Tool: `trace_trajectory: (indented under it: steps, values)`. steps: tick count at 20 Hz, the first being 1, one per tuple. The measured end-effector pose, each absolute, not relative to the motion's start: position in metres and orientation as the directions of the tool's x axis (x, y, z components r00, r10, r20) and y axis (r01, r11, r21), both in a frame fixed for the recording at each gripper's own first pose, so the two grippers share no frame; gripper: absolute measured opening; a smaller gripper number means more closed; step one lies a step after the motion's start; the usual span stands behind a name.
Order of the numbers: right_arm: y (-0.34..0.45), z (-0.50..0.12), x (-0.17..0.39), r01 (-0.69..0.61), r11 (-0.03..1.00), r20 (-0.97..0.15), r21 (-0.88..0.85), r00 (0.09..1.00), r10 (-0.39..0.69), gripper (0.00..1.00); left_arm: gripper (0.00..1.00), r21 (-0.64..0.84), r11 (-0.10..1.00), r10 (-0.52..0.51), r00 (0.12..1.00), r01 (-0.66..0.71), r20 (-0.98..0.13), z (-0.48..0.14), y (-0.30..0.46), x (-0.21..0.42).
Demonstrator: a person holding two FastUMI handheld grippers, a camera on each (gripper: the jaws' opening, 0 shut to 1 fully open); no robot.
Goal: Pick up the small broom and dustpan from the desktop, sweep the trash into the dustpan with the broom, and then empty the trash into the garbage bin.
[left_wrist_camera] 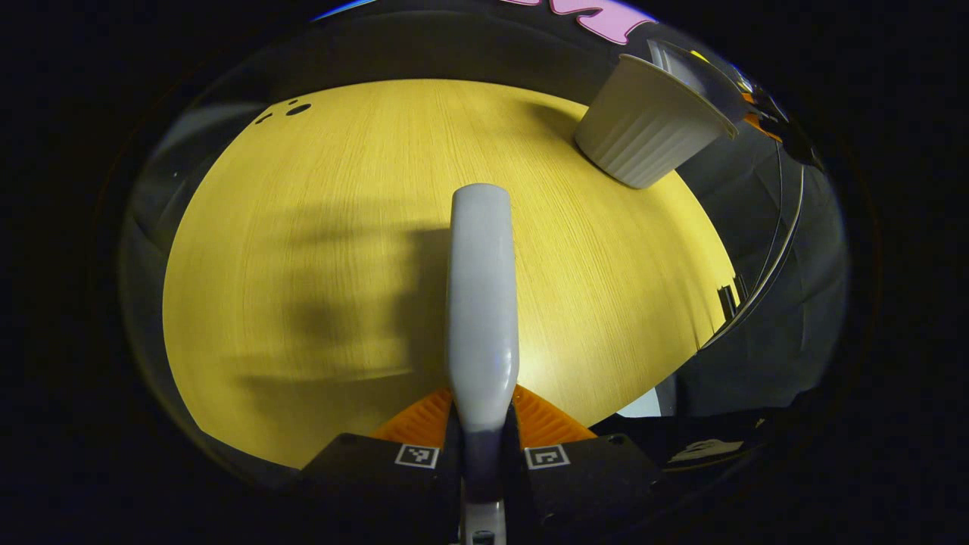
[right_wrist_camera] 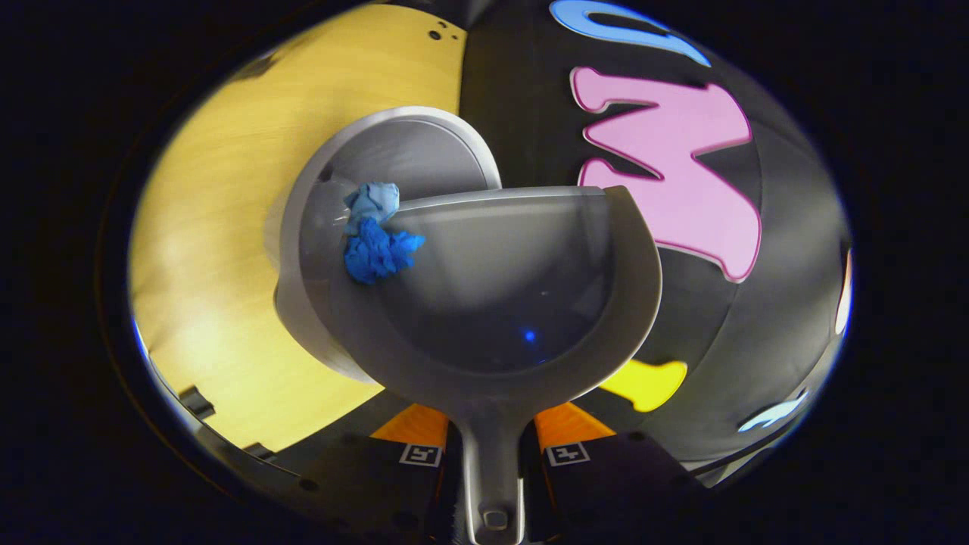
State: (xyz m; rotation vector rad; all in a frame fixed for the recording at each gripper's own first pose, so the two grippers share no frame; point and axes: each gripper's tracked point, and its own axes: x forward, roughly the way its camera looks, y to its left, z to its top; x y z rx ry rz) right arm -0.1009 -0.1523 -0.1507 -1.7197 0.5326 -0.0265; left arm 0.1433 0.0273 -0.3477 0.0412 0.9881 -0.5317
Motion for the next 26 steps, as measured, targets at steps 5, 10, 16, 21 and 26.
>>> trace_trajectory:
  steps: [5, 10, 16, 21, 26]
  values:
    - [-0.15, -0.148, -0.085, -0.302, -0.061, -0.259, -0.951, 0.891, -0.372, 0.35, 0.27, -0.181, 0.895, -0.375, 0.466, 0.409, -0.802, -0.346, 0.029, 0.142]
    - [-0.145, -0.142, -0.083, -0.268, -0.023, -0.248, -0.963, 0.919, -0.307, 0.35, 0.27, -0.189, 0.931, -0.329, 0.494, 0.312, -0.805, -0.345, 0.035, 0.146]
    - [-0.138, -0.118, -0.104, -0.169, 0.21, -0.227, -0.963, 0.93, -0.29, 0.35, 0.27, -0.11, 0.96, -0.247, 0.59, 0.259, -0.769, -0.321, 0.048, 0.169]
    - [-0.118, -0.089, -0.148, -0.071, 0.578, -0.289, -0.813, 0.911, -0.294, 0.35, 0.27, -0.16, 0.961, -0.27, 0.639, 0.225, -0.721, -0.3, 0.057, 0.177]
    - [-0.046, -0.126, -0.208, -0.098, 0.904, -0.465, -0.417, 0.877, -0.12, 0.35, 0.27, -0.169, 0.965, -0.261, 0.645, 0.202, -0.719, -0.308, 0.055, 0.174]
